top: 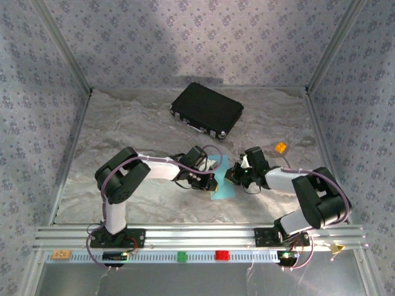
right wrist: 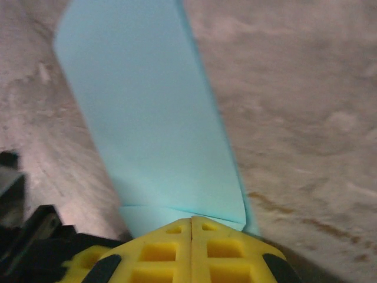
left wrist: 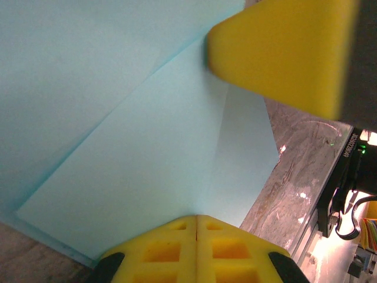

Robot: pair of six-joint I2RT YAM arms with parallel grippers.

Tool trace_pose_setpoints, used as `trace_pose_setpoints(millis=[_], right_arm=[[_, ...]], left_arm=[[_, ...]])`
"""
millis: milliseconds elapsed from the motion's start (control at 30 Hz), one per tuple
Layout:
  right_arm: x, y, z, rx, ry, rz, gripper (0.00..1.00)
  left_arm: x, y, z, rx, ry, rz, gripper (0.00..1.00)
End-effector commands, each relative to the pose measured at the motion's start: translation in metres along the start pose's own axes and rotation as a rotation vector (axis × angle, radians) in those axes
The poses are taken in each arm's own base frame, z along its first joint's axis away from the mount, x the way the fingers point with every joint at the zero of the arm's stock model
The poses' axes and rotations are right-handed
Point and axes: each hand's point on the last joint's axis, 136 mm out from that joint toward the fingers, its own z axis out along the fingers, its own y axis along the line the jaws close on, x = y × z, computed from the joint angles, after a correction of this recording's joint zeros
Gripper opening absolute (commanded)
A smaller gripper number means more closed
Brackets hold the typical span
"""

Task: Fold a paper plane with a square sheet of paper (pick it up from the middle)
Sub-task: Fold the triangle a second time at the center of the table.

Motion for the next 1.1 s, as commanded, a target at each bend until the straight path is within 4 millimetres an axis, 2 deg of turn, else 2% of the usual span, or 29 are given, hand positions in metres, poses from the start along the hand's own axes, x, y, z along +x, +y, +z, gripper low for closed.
trace_pose_setpoints(millis=[0,133,300,433,667,933,1067], right_arm=[[0.008,-0.027,0.005,0.086,0.023,0.028,0.02],[0.013,-0.037,0.003,0.113,0.018,0.051,0.01],[0.013,-0.037,0.002,0.112,0.011,0.052,0.01],[0.013,-0.035,0.002,0.107,0.009,0.054,0.01],[0.014,-0.035,0.002,0.105,0.006,0.055,0.01],[0.015,-0.039,0.001,0.118,0.003,0.063,0.01],[0.015,-0.04,0.001,0.124,0.001,0.065,0.01]], left_arm=[[0.018,0.012,-0.002,-0.059,0.063,-0.028,0.0],[0.003,-0.01,-0.013,-0.023,0.02,-0.002,0.0],[-0.017,-0.038,-0.019,0.051,-0.018,0.019,0.0],[-0.025,-0.045,-0.013,0.077,-0.01,0.023,0.0],[-0.019,-0.03,0.005,0.045,0.049,-0.005,0.01],[0.019,0.015,0.019,-0.084,0.14,-0.048,0.0],[0.026,0.017,0.015,-0.097,0.148,-0.028,0.0]])
